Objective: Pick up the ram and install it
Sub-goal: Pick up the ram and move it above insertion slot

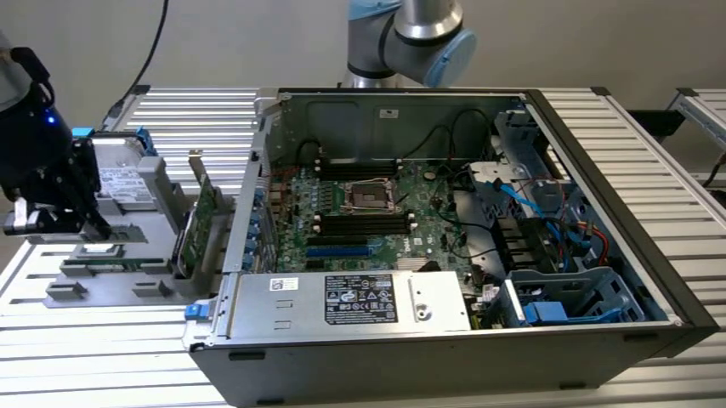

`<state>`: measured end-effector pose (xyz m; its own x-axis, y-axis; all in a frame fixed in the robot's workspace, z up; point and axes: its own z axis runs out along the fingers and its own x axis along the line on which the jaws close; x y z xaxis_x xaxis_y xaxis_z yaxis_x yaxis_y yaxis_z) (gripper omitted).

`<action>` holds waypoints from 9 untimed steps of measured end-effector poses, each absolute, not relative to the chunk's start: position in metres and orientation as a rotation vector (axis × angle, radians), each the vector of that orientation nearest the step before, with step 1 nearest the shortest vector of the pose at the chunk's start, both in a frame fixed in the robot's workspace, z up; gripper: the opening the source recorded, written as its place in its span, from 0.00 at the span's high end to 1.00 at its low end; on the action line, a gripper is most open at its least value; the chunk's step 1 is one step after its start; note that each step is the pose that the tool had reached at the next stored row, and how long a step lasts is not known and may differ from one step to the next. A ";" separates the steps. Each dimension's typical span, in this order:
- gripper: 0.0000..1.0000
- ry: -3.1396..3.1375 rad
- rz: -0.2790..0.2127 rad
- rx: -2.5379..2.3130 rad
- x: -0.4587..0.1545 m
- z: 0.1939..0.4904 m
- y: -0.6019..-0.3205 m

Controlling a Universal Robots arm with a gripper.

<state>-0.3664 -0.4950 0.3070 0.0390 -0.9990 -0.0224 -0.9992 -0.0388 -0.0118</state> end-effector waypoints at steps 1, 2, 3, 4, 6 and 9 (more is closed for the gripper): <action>0.87 2.159 0.015 -2.247 -0.363 0.311 -0.495; 0.87 2.158 0.017 -2.247 -0.360 0.315 -0.495; 0.87 2.156 0.019 -2.247 -0.356 0.319 -0.495; 0.87 2.154 0.021 -2.247 -0.353 0.322 -0.495; 0.87 2.150 0.026 -2.246 -0.346 0.330 -0.495; 0.87 2.145 0.033 -2.245 -0.335 0.341 -0.495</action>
<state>-0.3351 -0.4951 0.3408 0.0456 -0.9981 -0.0408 -0.9989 -0.0451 -0.0119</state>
